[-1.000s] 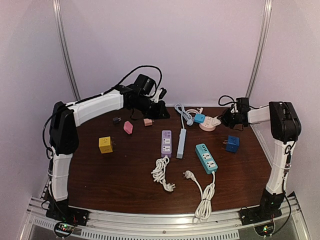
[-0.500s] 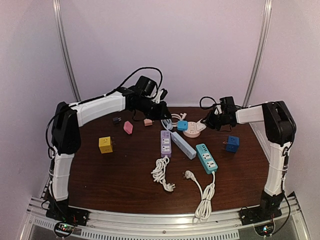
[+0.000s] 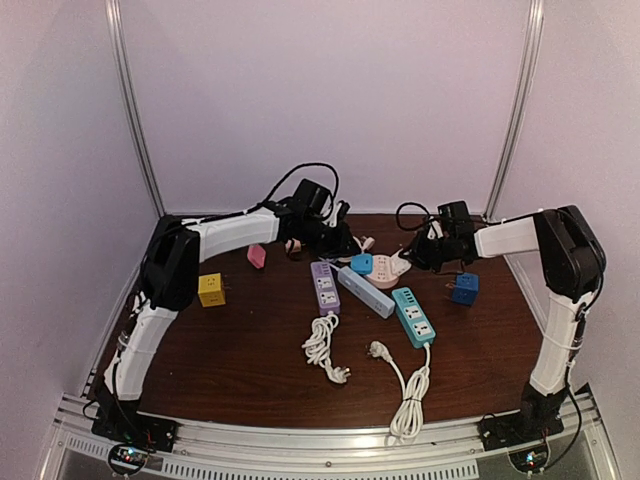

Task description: Pull the plug off the socket

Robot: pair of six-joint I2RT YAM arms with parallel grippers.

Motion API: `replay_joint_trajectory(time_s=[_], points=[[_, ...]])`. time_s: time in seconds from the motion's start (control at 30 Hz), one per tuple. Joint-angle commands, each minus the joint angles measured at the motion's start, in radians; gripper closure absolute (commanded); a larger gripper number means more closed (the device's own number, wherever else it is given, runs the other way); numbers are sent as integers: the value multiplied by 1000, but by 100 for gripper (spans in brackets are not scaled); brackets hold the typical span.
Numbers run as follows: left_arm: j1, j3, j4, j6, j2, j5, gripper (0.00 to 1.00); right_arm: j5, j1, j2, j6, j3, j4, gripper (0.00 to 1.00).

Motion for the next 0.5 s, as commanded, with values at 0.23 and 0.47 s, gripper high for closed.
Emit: replay_joint_trajectory(time_s=[0.23, 0.47], points=[[-31, 131, 103, -84, 126, -35, 88, -1, 30, 4, 6, -77, -34, 86], [-34, 132, 78, -82, 157, -55, 88, -20, 30, -2, 11, -95, -27, 73]])
